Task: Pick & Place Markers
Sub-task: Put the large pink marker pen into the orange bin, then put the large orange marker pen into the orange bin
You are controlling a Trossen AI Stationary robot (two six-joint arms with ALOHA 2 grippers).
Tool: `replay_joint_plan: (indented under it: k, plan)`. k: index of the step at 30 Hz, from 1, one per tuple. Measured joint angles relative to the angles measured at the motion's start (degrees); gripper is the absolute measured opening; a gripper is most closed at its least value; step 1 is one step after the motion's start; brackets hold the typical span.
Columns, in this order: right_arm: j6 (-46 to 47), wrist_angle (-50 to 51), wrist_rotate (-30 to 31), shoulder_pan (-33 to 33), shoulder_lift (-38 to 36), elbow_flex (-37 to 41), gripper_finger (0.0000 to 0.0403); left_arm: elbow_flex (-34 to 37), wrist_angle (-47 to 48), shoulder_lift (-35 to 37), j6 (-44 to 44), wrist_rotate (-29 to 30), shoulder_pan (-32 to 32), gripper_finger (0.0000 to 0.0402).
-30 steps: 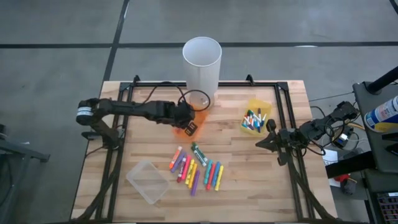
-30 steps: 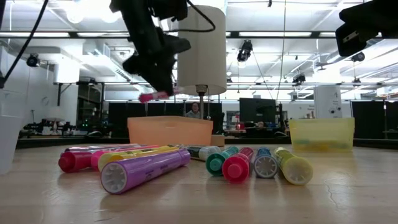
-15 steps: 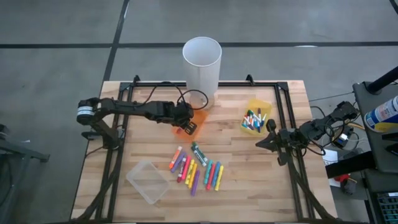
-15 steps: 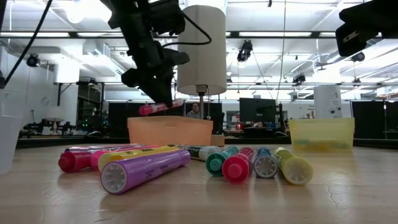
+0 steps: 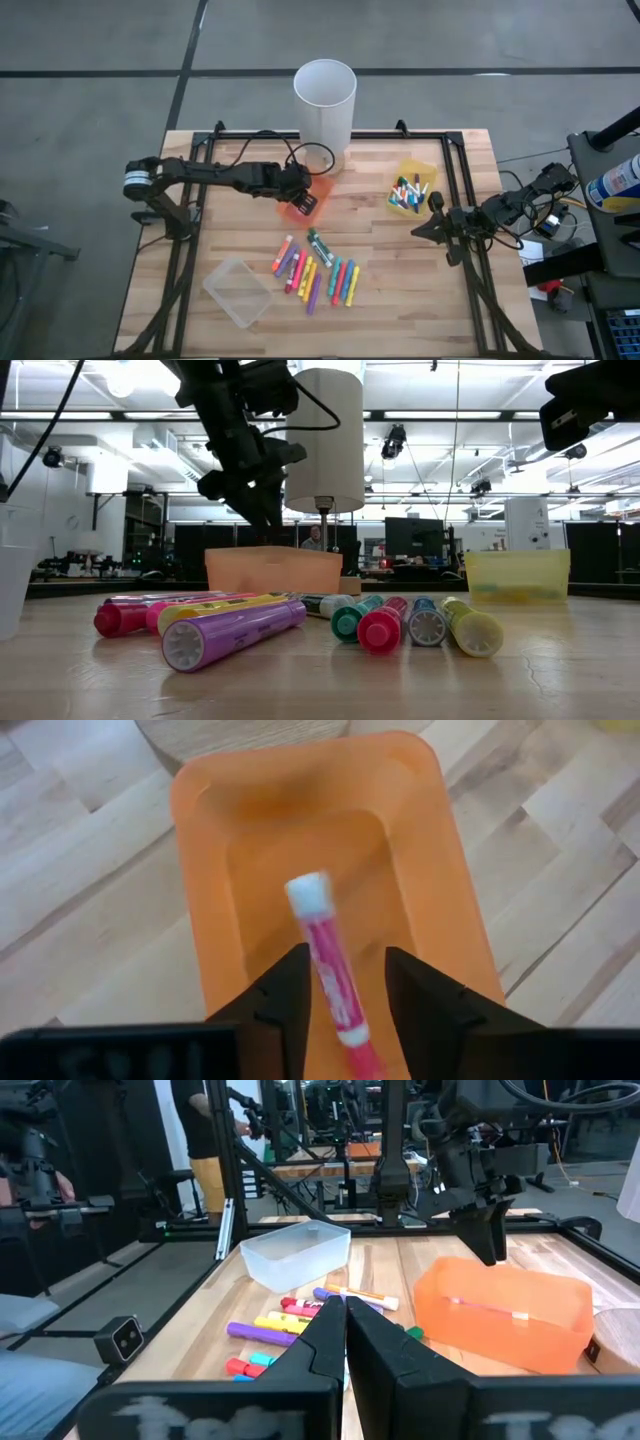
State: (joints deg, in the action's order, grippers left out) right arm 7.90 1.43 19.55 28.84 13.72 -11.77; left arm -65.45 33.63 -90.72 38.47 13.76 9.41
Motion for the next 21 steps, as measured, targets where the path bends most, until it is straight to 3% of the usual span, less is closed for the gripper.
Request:
replay_joint_plan:
  k: [12,21]
  plan:
    - [0.00,0.02,0.00,0.00,-0.02,0.00,0.0009,-2.21,1.41,0.26,-0.22,-3.06,-0.90,0.0142]
    - [0.00,0.00,0.00,0.00,-0.02,0.00,0.0009,-5.84,6.89,1.09,3.81,-5.80,-7.58,0.0142]
